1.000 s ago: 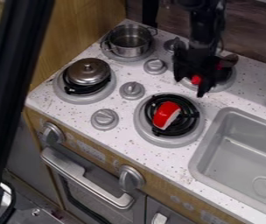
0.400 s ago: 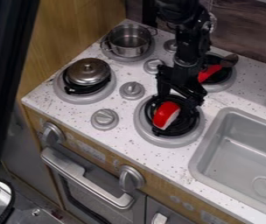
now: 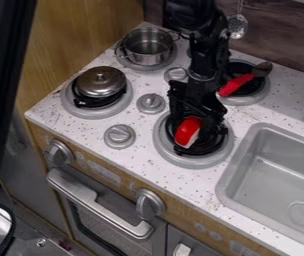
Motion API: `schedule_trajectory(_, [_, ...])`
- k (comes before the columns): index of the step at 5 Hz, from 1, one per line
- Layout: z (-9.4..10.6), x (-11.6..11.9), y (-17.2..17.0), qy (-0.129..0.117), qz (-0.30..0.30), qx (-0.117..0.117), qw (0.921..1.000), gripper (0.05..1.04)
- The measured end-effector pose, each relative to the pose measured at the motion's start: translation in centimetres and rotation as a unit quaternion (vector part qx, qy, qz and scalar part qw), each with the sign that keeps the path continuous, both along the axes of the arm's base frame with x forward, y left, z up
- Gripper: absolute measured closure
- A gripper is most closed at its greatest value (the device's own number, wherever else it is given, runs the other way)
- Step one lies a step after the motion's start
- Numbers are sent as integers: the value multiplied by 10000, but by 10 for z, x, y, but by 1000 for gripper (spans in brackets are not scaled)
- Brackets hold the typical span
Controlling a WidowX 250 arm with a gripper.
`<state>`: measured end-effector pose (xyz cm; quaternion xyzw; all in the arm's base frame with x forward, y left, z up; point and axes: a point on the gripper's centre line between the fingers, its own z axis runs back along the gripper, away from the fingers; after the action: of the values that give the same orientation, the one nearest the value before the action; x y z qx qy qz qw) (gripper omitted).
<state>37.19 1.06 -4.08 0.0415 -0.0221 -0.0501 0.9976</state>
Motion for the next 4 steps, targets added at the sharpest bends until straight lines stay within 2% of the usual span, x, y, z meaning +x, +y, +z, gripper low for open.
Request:
schedule_trajectory(1, [3,-1,1,16,108,-74,9999,385])
schedule_trajectory(2, [4,-1,2,103,85,-68,9999,519])
schedule_trajectory(3, [17,14,4,-51,24,-60,10000,519])
schedule_trajectory(4, [15,34,19,-115,30,-36,9999,520])
